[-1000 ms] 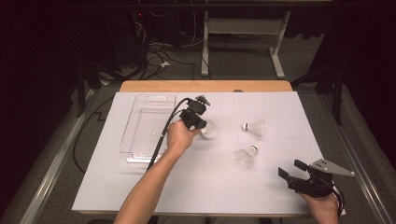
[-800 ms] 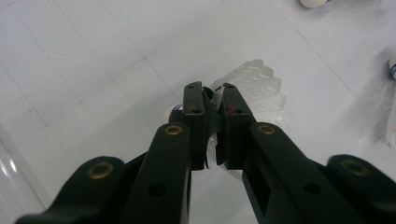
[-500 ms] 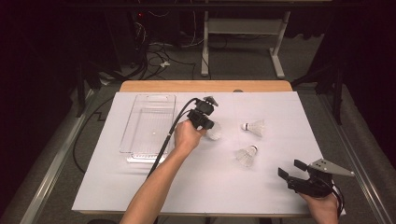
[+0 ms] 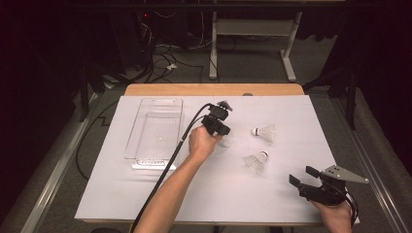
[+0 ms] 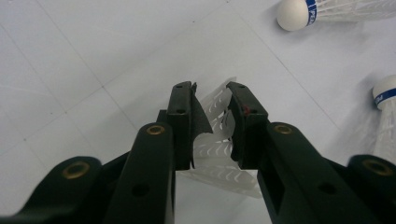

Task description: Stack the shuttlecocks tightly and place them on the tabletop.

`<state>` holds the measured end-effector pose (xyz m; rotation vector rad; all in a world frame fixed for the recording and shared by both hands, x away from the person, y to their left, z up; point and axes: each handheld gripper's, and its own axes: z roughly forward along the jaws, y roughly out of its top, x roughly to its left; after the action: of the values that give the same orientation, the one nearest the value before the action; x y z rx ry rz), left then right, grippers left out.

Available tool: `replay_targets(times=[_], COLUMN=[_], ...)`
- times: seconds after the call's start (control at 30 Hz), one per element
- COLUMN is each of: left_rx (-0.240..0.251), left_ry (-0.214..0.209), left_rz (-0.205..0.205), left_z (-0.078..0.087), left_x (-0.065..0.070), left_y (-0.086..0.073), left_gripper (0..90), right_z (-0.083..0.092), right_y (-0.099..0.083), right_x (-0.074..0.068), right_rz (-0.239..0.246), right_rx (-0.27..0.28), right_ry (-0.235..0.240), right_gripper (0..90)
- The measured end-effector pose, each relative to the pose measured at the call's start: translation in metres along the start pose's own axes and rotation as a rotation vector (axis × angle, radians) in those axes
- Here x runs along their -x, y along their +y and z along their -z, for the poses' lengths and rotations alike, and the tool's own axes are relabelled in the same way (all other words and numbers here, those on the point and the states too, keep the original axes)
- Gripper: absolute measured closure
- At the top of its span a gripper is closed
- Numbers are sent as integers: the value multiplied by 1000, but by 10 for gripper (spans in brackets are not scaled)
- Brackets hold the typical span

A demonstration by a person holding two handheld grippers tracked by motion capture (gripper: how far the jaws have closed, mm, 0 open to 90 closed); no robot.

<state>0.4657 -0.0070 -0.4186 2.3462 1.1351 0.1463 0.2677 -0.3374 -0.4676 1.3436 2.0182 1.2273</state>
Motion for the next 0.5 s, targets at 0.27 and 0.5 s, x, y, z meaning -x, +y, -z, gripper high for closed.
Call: replay_targets(times=[0.27,0.5], left_rx=[4,-1], left_ry=[-6,-4], left_rz=[18,26], left_z=[-10,-18], left_x=[0,1], left_y=[1,1], left_gripper=[662,591], right_z=[0,-1], right_y=[0,0], right_x=[0,0], right_rz=[3,2], right_rx=[-1,-3], right_ry=[3,3], right_gripper=[225,225])
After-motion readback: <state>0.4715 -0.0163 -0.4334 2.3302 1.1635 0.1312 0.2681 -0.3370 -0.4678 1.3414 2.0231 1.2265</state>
